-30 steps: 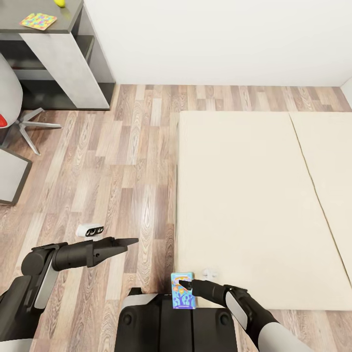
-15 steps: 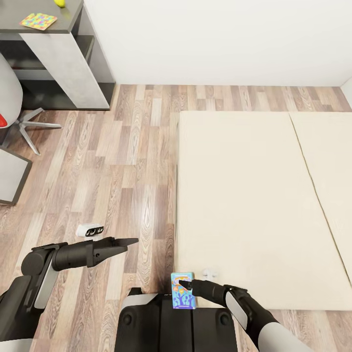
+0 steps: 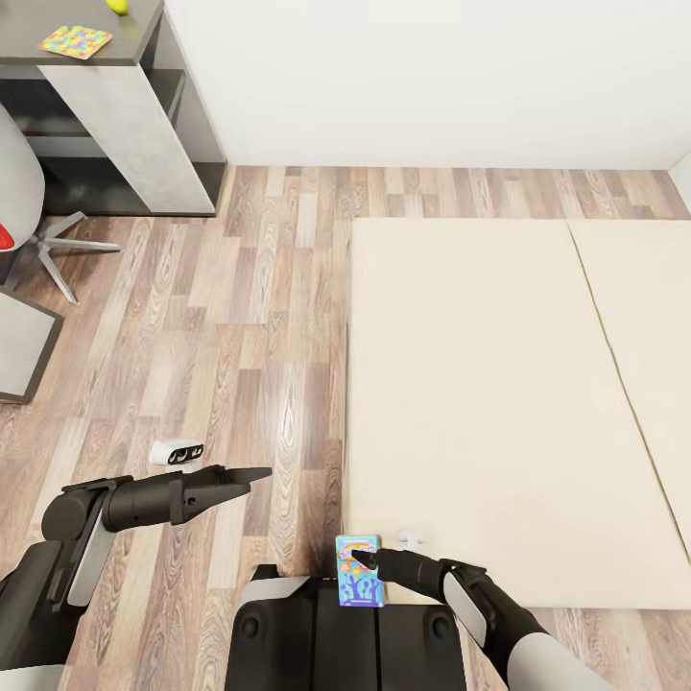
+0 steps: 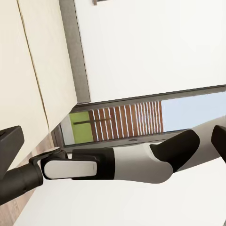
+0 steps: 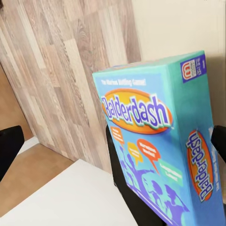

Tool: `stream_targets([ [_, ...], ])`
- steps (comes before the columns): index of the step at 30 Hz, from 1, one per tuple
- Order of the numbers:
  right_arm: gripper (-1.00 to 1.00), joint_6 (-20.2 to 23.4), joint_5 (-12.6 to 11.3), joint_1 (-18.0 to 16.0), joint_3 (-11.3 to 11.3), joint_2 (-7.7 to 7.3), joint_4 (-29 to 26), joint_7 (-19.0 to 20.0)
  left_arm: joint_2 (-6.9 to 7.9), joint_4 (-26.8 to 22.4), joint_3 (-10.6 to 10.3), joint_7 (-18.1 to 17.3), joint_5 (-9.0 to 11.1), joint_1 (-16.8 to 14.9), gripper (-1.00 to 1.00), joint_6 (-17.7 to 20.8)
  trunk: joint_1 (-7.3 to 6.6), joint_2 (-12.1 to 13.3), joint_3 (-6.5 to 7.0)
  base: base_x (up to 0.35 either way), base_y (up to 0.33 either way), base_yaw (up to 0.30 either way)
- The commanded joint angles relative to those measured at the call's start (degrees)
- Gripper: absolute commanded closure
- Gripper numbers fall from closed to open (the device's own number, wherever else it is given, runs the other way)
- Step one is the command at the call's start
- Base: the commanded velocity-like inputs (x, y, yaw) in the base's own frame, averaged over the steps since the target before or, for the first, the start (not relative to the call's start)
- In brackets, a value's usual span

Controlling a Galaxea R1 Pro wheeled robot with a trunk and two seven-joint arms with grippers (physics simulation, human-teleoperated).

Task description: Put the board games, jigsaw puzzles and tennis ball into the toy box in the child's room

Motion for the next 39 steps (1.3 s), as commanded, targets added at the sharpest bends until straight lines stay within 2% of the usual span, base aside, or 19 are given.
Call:
stream_targets([
  [1, -1.00, 0.4, -0.6, 0.0, 0.1, -0.08, -0.1, 0.0, 0.02, 0.0, 0.0, -0.2, 0.0, 0.0, -1.00, 0.6, 0.03, -0.1, -0.06, 0.000, 0.000, 0.000],
  [17, -1.00, 0.0, -0.8, 0.1, 0.1, -0.24, -0.2, 0.0, 0.02, 0.0, 0.0, -0.2, -0.1, 0.0, -1.00, 0.6, 0.03, -0.1, 0.51, 0.000, 0.000, 0.000],
  [23, -1.00, 0.0, -1.0, 0.1, 0.1, -1.11, -0.2, 0.0, 0.07, 0.0, 0.0, -0.2, -0.1, 0.0, -1.00, 0.6, 0.03, -0.1, 1.06, 0.000, 0.000, 0.000],
  [34, -1.00, 0.0, -1.1, 0.1, 0.1, -1.35, -0.3, 0.1, 0.10, 0.1, 0.1, -0.2, -0.1, 0.0, -1.00, 0.5, 0.03, -0.1, 2.09, 0.000, 0.000, 0.000],
  [39, -1.00, 0.0, -1.1, 0.0, 0.1, -2.20, -1.3, 0.2, 0.15, 0.2, 0.2, -0.3, -0.1, 0.0, -1.00, 0.5, 0.03, -0.1, 2.56, 0.000, 0.000, 0.000],
])
